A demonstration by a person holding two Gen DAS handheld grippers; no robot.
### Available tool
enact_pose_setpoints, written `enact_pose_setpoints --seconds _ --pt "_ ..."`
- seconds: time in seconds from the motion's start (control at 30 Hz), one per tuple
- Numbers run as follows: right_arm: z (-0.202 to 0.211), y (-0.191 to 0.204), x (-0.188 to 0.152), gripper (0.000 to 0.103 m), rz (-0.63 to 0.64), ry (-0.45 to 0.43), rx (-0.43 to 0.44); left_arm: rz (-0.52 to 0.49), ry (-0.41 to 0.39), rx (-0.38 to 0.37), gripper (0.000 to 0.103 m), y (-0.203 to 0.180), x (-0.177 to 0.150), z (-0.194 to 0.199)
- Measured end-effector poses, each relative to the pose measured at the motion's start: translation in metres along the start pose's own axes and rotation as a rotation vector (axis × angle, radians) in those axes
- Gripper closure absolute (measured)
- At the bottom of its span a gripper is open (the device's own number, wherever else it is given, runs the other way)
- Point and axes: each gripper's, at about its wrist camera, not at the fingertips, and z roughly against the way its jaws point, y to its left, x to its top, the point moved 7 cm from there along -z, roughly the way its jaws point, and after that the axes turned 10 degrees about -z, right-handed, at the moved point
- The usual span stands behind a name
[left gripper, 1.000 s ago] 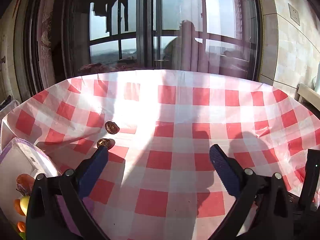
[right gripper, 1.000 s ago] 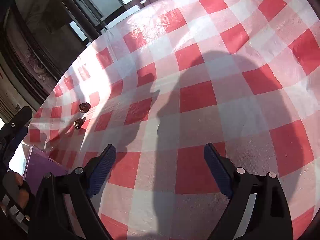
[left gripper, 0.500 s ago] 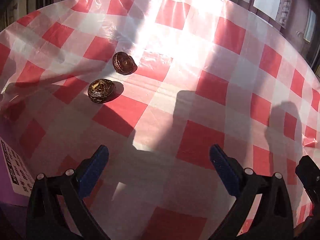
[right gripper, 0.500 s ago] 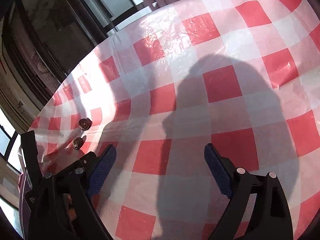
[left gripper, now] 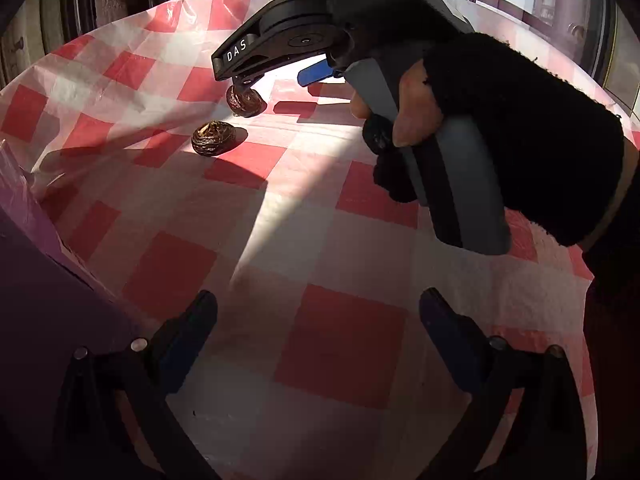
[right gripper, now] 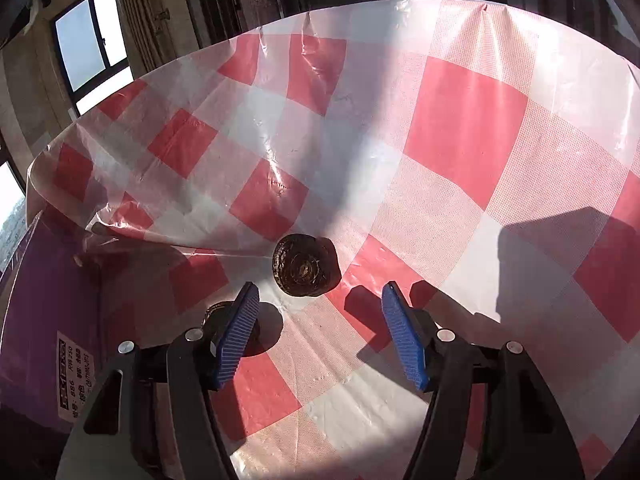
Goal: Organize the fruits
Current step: 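Grasp one dark dried date with the right gripper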
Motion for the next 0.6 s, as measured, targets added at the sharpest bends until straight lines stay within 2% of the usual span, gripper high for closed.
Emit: enact_pose_setpoints --seconds 0.17,0.27,0.3,0.33,0.4,0.5,0.6 --pt "-0.037 0.016 0.003 0.045 0.074 0.071 -0.005 0.058 0.014 -0.018 0.002 0.007 -0.004 -0.002" --pt "-0.044 0.020 0.003 0.046 0.116 0.070 -0.037 0.049 0.016 -0.016 0.002 0.005 -0.004 -0.003" --pt "-0.044 0.020 0.002 0.050 0.120 0.064 -0.054 0.048 0.017 -0.015 0.002 0.004 -0.003 -0.003" --pt "-0.044 0.019 0.002 0.059 0.125 0.057 -0.082 0.047 0.017 -0.013 0.002 0.003 -0.003 -0.002" --pt "-0.043 0.020 0.000 0.066 0.154 0.046 -0.128 0.043 0.016 -0.012 0.002 0.002 -0.002 -0.002" --pt "-0.025 0.017 -0.006 0.067 0.145 0.028 -0.169 0.041 0.011 -0.012 0.002 0.001 -0.001 -0.004" --pt "0.029 -0.002 -0.017 0.067 0.049 -0.049 -0.146 0.033 0.005 -0.028 0.002 -0.002 0.000 -0.004"
